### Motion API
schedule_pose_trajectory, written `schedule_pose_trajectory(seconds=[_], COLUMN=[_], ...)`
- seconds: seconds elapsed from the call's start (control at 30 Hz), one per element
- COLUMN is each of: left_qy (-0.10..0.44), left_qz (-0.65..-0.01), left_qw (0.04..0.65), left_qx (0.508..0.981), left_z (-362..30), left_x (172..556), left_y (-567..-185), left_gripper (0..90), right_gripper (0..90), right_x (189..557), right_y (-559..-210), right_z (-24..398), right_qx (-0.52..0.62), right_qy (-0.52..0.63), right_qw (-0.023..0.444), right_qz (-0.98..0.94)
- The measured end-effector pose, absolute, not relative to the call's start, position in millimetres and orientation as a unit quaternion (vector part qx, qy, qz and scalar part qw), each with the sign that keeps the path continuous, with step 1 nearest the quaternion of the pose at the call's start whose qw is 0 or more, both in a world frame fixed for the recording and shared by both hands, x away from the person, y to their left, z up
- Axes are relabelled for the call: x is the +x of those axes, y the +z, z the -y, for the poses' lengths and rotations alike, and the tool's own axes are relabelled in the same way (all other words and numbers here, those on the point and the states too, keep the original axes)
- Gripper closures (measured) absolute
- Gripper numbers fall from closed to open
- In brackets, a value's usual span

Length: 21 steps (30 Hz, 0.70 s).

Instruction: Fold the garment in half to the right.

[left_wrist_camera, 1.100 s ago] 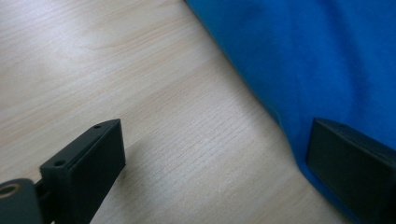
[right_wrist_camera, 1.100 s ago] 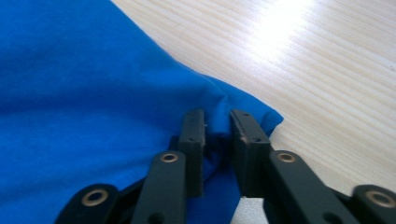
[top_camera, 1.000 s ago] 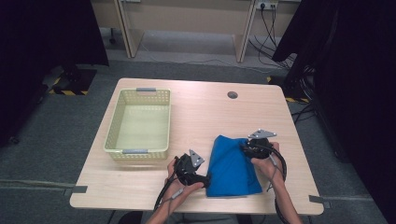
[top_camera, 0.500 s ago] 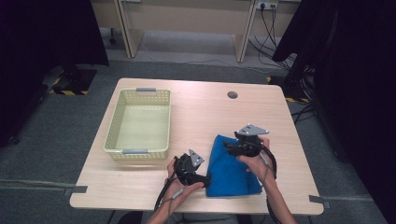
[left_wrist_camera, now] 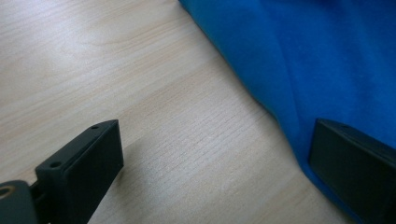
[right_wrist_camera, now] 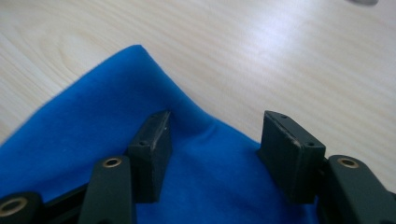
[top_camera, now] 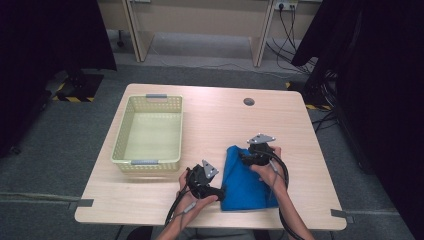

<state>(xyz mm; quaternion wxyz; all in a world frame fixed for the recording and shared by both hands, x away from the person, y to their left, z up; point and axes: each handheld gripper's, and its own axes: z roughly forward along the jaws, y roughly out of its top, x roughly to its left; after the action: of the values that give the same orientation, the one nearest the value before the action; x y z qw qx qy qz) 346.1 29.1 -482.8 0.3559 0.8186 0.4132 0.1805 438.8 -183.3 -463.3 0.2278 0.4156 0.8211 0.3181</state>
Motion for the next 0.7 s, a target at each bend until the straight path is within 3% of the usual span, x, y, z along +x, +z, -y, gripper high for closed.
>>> schedule_pose_trajectory(seconds=[0.27,0.7], left_qy=[0.183,0.182], left_qz=[-0.413,-0.413], left_qw=[0.357,0.356], left_qx=[0.818,0.818], left_z=[-28.7,-28.9], left_x=[345.7,345.9], left_y=[-482.8,-482.8], left_gripper=[2.6,2.5], right_gripper=[39.5,40.4], right_x=[423.6,443.3], right_y=[-428.5,-465.2], right_z=[168.1,161.1], right_qx=[0.389,0.408], right_qy=[0.379,0.324], right_qw=[0.23,0.221], right_qz=[-0.807,-0.824])
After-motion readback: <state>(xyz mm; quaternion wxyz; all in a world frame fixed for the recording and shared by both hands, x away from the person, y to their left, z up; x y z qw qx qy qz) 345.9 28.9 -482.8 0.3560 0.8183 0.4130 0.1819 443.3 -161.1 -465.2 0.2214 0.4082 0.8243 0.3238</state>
